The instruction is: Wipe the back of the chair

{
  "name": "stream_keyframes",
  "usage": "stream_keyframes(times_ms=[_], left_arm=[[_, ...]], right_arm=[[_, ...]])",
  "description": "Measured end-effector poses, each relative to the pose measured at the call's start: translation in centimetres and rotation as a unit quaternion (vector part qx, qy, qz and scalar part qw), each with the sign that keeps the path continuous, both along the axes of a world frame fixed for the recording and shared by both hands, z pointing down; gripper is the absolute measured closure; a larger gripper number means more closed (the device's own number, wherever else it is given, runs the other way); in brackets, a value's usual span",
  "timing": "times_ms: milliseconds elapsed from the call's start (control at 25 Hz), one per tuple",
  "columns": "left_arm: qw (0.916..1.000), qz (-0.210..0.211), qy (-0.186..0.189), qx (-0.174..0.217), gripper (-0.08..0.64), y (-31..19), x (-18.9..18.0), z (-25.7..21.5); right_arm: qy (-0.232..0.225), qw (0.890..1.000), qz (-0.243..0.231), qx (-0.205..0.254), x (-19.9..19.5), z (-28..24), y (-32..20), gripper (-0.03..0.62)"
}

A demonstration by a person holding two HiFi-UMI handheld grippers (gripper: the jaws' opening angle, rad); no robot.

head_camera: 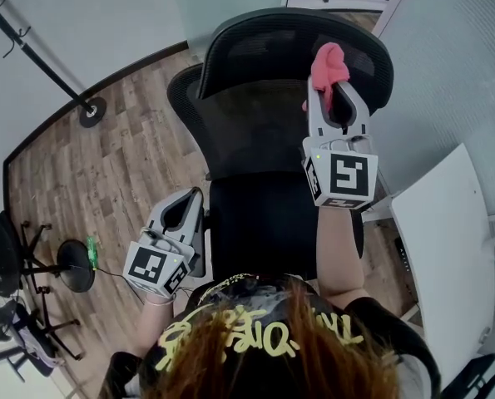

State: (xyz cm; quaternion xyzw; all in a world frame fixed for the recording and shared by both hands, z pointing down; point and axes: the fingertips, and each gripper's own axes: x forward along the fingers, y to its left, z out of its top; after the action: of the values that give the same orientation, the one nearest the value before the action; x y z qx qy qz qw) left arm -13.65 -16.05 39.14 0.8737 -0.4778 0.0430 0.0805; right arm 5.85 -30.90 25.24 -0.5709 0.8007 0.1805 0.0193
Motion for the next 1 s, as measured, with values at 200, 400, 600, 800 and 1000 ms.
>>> stream_keyframes(times_ms=[200,400,600,800,1000], left_arm=[[1.0,-0.001,0.001,0.0,0.569,-0.4,-1.1,0.3],[1.0,-0.001,0.007,-0.002,0.569,-0.6,-2.1,0.4],[0.9999,0.009,0.014,-0.005,0.569,-0.9,-2.9,0.6],[0.9996,0.021,0.019,-0.005,0.569,-1.0,-2.7,0.4],[0.9994,0.03,0.017,-0.007,0.569,-1.3,-2.3,0.6]], right_arm=[[0.002,1.0,-0.022,-0.002,-2.9,0.4,-0.2,0.518],[-0.004,0.999,-0.035,-0.004,-5.0,0.3,0.0,0.518],[-0.02,0.998,-0.052,-0.014,-7.4,0.4,0.2,0.518],[-0.026,0.997,-0.071,-0.02,-9.3,0.5,0.8,0.518],[-0.036,0.995,-0.083,-0.03,-10.2,1.0,1.0,0.518]])
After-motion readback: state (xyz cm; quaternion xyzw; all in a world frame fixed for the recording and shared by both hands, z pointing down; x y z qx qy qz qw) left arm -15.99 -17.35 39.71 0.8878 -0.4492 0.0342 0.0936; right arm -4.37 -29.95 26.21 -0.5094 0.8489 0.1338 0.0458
